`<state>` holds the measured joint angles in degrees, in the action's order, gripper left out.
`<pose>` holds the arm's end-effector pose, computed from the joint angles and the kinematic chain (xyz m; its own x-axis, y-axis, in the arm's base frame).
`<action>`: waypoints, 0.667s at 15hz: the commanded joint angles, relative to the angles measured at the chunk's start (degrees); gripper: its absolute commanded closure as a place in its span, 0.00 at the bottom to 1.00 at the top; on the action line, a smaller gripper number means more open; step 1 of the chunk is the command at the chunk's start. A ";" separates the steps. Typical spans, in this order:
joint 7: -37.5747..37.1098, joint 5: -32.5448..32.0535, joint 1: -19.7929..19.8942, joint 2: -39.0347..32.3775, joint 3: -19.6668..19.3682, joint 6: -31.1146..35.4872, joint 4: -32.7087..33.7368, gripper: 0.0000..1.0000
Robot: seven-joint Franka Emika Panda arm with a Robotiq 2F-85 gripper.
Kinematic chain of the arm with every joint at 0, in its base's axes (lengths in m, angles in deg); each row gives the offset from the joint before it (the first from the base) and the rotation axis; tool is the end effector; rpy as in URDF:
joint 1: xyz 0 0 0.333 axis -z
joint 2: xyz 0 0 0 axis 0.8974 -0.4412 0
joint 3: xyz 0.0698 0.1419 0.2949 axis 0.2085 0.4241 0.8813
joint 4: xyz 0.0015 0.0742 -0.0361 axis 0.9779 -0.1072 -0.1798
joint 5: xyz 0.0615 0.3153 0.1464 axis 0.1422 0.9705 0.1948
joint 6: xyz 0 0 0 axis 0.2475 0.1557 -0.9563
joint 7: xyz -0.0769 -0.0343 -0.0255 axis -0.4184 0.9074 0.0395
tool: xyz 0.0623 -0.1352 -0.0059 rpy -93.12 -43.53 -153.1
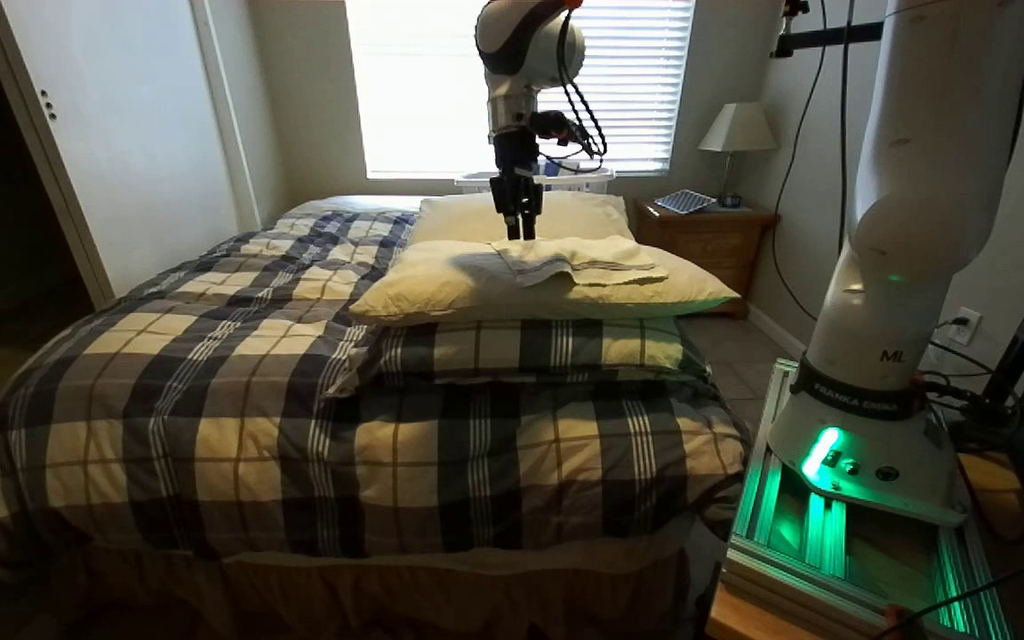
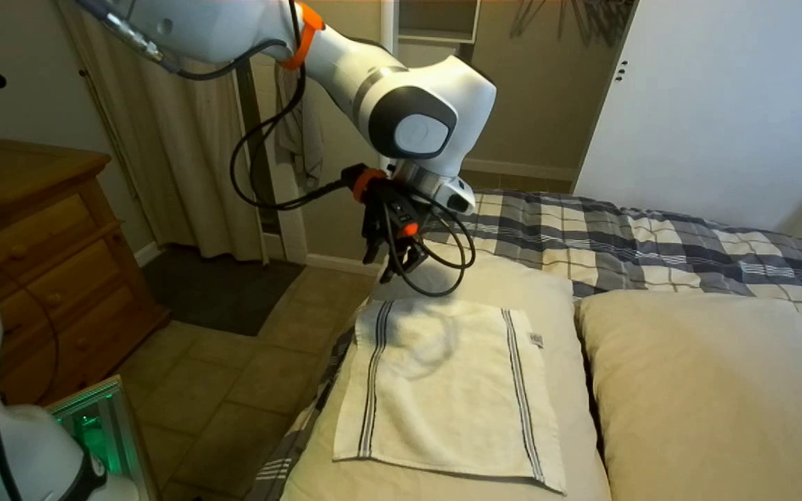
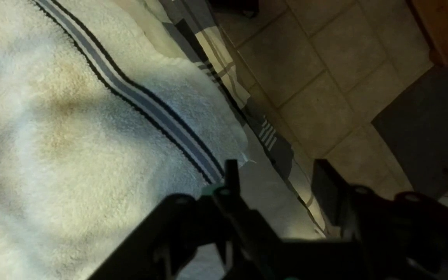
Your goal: Unfold the towel
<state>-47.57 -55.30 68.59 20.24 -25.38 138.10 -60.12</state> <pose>0.5088 -0.0448 0.3855 0.9701 0.0394 -0.2394 -0.0149 -0.9752 -0.2208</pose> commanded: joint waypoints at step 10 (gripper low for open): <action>-8.31 -17.84 0.59 4.03 -2.42 4.13 5.02 0.00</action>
<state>-52.60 -67.15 68.85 24.47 -26.97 141.75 -58.21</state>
